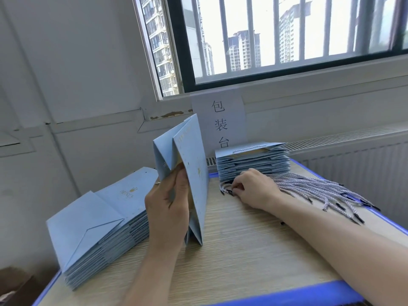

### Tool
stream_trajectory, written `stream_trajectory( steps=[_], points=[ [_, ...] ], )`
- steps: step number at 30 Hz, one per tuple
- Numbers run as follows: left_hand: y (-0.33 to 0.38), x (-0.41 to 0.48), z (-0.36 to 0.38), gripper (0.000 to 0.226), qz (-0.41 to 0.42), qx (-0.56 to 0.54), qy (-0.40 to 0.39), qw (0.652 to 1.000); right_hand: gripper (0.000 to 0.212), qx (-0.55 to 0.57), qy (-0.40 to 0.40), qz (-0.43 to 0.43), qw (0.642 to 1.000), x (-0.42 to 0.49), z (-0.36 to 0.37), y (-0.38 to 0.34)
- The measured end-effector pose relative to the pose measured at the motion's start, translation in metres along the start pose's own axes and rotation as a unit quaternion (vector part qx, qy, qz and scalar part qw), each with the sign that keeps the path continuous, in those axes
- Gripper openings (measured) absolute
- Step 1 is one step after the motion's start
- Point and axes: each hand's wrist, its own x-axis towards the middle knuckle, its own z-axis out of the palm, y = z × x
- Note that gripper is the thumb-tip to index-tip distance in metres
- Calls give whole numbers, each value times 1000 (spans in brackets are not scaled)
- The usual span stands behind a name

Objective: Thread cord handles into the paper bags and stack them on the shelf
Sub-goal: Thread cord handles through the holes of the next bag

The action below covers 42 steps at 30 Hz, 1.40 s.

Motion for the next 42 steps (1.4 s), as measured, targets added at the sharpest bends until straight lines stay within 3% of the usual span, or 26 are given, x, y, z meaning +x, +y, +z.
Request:
stream_trajectory(
  steps=[4,7,10,15,23,37,42],
  points=[
    [3,0,0,32,-3,-18,2,1000,17,6,5,-11,1000,1,0,2],
    [3,1,-1,28,-8,-28,0,1000,13,101,55,12,993,4,-8,1],
    [4,2,0,26,-12,-28,7,1000,9,215,124,-1,969,2,-29,-8],
    [5,0,3,26,-17,-33,9,999,10,270,207,-75,937,-12,-49,-30],
    [6,2,6,22,-21,-51,17,998,17,379,227,-144,885,-28,-56,-59],
    [7,3,9,28,0,-52,35,998,14,419,236,-192,856,-37,-56,-66],
    [10,0,10,32,48,-49,45,997,12,369,271,-240,856,-35,-52,-68]
  ],
)
